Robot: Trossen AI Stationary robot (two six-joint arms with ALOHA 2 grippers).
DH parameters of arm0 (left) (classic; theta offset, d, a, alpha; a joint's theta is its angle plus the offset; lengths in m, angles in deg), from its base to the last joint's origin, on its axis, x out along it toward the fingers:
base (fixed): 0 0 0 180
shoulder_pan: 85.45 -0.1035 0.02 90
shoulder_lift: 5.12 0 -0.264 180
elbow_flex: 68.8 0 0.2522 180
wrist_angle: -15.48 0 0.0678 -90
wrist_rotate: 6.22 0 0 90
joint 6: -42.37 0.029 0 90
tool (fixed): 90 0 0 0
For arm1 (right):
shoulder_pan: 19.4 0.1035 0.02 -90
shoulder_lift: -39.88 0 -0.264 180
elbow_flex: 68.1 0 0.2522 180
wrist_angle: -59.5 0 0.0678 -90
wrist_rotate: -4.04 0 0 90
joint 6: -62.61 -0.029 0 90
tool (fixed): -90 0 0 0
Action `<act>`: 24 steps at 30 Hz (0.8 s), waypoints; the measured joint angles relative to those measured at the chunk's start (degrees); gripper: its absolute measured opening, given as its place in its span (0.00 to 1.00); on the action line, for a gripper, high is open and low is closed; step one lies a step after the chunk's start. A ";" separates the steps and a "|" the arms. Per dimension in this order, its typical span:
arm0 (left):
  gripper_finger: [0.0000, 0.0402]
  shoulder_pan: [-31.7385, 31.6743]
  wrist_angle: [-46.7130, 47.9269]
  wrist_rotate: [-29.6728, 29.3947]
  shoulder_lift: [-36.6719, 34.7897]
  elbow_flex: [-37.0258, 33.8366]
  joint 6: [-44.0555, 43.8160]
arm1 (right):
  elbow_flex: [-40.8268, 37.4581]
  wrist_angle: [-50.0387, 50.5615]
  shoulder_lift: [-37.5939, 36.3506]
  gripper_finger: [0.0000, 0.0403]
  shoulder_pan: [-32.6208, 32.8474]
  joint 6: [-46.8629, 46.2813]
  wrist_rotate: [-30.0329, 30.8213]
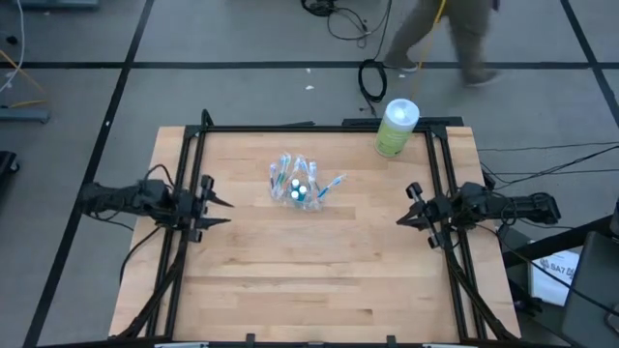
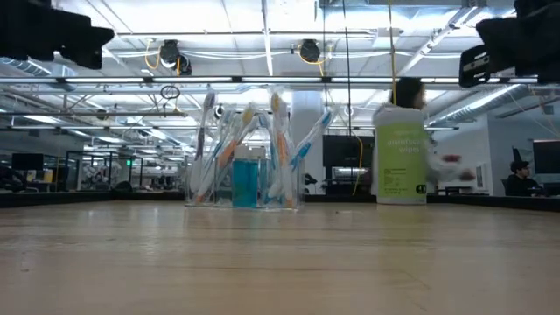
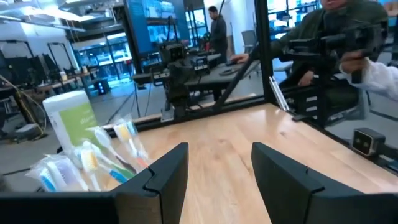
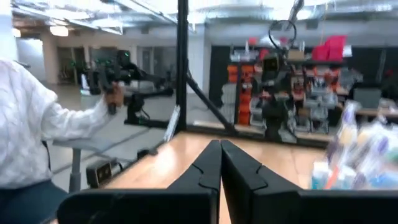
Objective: Pick & Place toothbrushing station
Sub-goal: Return to home position
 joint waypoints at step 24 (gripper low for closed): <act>0.46 0.00 -10.97 1.90 0.02 -10.43 -2.95 | -0.17 1.58 0.16 0.00 -0.83 2.71 0.03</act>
